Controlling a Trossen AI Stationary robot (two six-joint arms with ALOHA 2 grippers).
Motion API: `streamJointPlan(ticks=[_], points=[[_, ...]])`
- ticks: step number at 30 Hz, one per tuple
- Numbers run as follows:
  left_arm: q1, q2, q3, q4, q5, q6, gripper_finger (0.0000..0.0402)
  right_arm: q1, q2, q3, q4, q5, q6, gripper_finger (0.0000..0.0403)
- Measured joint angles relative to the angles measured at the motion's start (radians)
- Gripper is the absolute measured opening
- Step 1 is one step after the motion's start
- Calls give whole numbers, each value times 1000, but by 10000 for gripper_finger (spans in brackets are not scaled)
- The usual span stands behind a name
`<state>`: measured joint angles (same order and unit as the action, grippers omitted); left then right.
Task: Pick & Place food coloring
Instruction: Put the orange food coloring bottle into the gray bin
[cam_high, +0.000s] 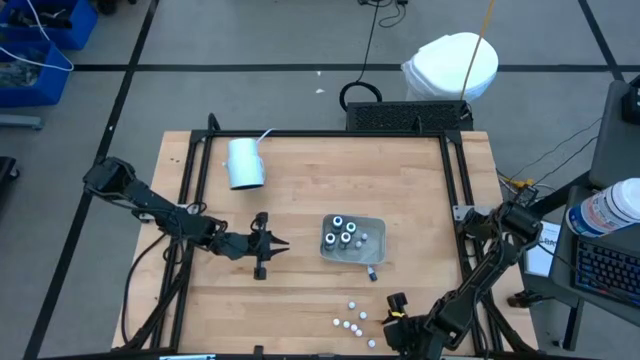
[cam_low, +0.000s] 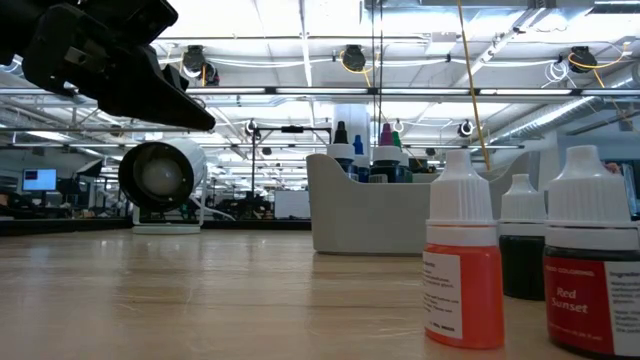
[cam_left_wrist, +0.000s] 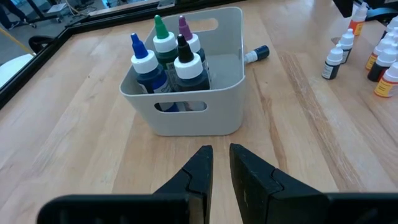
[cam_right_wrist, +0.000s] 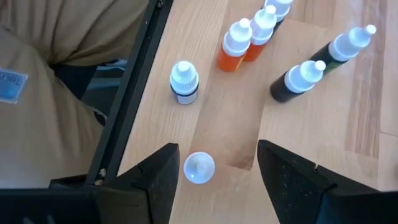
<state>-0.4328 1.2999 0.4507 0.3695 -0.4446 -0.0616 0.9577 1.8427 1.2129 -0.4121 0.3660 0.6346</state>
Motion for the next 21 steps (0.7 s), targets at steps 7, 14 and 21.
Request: streamJointPlan(ticks=[7, 14, 21], points=[[0, 0, 0, 0, 0, 0, 63, 0, 0, -8, 23, -39, 2, 205], [0, 0, 0, 0, 0, 1, 63, 0, 0, -58, 69, -32, 35, 205], [0, 0, 0, 0, 0, 1, 63, 0, 0, -69, 74, -24, 38, 189]])
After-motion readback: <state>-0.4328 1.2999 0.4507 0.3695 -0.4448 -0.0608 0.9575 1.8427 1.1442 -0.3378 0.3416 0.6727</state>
